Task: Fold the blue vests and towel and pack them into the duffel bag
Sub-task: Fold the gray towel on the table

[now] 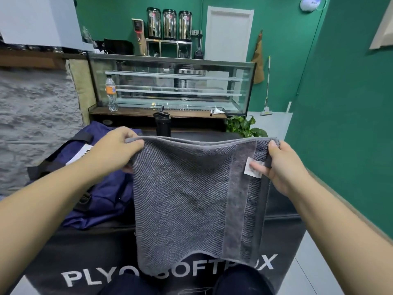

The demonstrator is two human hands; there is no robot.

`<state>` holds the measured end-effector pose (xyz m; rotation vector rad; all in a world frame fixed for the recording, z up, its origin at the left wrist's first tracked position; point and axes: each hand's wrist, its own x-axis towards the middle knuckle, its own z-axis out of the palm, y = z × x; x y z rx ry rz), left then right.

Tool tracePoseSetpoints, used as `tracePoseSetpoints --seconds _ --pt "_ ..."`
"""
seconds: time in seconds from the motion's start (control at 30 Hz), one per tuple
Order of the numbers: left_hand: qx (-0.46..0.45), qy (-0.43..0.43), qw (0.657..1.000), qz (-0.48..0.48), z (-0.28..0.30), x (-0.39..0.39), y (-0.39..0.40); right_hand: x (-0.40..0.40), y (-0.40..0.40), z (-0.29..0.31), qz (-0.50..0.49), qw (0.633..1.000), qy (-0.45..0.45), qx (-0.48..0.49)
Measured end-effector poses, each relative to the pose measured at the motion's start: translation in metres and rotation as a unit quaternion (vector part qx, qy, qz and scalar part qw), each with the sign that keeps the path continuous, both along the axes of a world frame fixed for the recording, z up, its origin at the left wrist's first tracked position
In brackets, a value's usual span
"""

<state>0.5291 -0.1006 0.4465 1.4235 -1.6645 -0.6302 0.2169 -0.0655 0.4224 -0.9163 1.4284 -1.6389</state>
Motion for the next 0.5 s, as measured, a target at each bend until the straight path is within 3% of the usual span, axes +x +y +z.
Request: tracePoseSetpoints --seconds 0.1,0.17,0.37,0.5 --pt "0.066 0.163 0.977 -0.116 0.008 -0.009 0.019 0.012 0.001 -0.005 -0.03 0.999 -0.024 -0.008" --pt "0.083 0.176 0.96 -0.201 0.014 -0.017 0.034 0.022 0.0 -0.009 -0.038 0.999 -0.017 -0.002" --pt "0.087 0.025 0.921 -0.378 0.011 -0.044 0.063 0.069 0.011 -0.012 0.034 0.999 -0.01 0.011" --pt "-0.035 -0.083 0.96 -0.264 -0.001 -0.061 0.061 0.091 0.024 -0.018 0.085 0.991 0.102 -0.001"
